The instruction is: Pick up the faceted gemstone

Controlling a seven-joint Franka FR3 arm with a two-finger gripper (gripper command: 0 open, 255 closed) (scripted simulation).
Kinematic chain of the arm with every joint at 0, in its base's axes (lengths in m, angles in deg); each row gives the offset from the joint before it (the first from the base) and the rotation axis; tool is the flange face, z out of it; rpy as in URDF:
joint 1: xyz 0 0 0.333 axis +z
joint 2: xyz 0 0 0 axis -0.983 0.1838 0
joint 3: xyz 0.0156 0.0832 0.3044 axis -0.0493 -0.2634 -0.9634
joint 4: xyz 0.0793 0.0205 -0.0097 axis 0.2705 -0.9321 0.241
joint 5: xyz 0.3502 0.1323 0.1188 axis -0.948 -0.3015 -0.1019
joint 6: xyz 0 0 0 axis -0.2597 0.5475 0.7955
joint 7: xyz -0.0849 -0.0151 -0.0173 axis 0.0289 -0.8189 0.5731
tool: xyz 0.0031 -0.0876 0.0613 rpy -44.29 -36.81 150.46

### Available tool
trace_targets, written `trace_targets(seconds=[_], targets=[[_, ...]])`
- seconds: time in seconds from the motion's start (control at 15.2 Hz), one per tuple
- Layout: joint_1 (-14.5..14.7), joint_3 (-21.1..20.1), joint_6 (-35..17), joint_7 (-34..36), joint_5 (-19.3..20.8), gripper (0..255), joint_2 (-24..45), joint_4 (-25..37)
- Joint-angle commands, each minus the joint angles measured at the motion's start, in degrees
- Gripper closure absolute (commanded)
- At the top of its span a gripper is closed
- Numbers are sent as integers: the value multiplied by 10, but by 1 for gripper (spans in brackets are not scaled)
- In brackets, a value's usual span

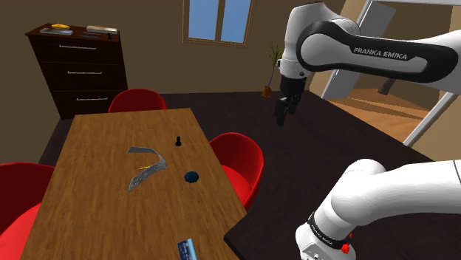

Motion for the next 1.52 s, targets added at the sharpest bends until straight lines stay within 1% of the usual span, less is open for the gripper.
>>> trace_targets(seconds=[0.0,0.4,0.73,1.06,1.45], targets=[[0,0,0,0,0,0,0,0],[12,-17,-121,28,-22,0,64,-50],[20,-33,-224,50,-35,0,140,-70],[27,-51,-323,72,-41,0,234,-69],[33,-70,-429,103,-34,0,360,-39]])
